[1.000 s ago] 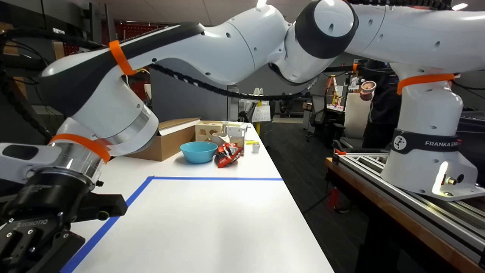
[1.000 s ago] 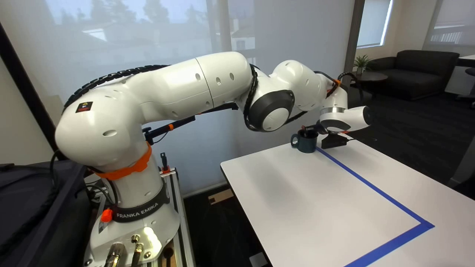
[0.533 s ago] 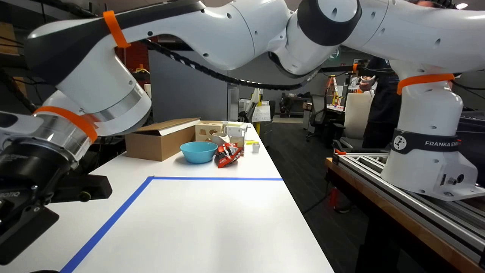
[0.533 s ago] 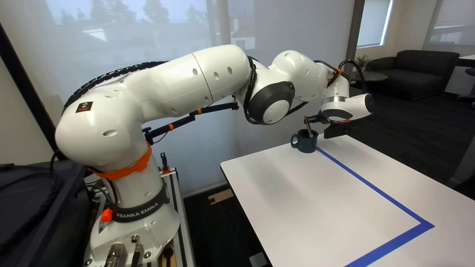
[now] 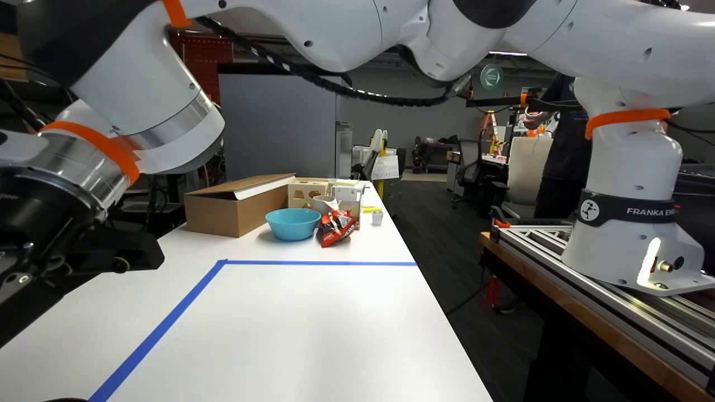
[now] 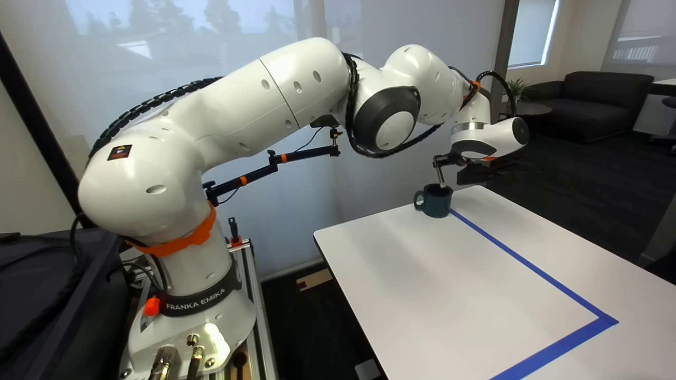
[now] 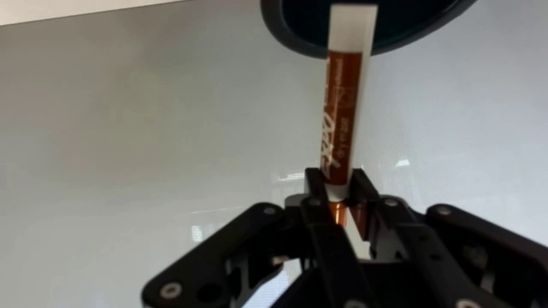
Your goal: Remove the marker from the cup
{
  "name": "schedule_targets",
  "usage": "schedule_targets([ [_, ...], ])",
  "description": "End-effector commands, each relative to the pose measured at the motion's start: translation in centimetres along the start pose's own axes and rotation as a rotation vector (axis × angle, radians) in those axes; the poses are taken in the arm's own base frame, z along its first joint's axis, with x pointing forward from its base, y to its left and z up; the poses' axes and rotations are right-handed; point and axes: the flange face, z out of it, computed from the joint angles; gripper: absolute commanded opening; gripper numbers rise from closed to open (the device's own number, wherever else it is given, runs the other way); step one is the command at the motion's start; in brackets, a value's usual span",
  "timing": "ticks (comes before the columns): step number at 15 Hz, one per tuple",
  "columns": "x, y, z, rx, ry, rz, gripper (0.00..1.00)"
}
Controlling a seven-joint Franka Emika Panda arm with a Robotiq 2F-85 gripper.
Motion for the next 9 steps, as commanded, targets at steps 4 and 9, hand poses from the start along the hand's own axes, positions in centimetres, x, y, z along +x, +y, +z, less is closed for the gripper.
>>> schedule_targets([
  [4,-0.2,-4.3,-1.3,-0.066,-0.06,0.138,0.05],
  [9,0.2,-7.4,-3.1,-0.125,-0.095,0.168,0.05],
])
